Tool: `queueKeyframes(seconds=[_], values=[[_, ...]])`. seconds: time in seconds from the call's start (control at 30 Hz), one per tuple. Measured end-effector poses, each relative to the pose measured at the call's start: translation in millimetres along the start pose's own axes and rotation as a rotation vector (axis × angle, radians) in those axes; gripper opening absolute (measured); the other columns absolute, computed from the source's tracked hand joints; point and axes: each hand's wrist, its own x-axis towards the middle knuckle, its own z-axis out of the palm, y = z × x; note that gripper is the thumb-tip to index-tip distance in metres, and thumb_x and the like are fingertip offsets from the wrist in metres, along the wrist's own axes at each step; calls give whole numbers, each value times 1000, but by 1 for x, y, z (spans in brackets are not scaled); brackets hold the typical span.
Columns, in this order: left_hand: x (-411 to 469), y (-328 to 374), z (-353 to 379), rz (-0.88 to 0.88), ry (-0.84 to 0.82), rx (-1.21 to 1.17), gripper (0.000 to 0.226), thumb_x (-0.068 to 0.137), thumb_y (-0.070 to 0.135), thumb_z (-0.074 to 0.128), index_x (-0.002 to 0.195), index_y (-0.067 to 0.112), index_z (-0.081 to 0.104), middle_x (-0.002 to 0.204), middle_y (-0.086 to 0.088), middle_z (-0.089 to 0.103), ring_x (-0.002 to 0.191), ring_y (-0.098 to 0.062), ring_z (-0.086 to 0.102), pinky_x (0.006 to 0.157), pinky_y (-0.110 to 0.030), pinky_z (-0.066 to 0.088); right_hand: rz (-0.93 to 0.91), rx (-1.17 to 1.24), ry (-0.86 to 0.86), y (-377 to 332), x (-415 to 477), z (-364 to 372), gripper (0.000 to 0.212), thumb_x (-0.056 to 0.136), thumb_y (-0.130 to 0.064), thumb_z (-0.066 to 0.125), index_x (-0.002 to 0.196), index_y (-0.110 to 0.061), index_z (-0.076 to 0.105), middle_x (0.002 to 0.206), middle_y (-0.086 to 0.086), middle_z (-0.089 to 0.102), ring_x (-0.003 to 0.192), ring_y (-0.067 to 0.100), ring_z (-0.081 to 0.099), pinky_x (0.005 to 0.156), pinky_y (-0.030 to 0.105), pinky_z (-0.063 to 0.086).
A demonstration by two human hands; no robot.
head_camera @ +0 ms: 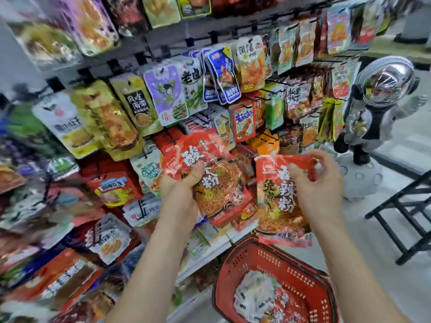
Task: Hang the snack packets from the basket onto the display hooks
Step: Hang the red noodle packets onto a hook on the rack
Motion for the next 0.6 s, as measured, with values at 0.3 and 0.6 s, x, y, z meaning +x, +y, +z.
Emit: queueKeyframes(seconds=[0.3,0.6], values=[[-35,70,-71,215,-138,456,44,67,11,86,101,23,61,98,0,74,91,-21,71,81,-41,57,-514,-97,-292,-96,-58,97,20,86,-2,57,100,-16,60,87,-9,60,77,9,54,72,25,39],[-57,137,-164,426,50,457,47,77,20,80,108,37,49,101,16,64,88,6,62,83,-30,50,-414,196,-419,-170,-141,182,27,93,0,51,91,-26,57,78,-14,58,65,4,47,60,15,37]])
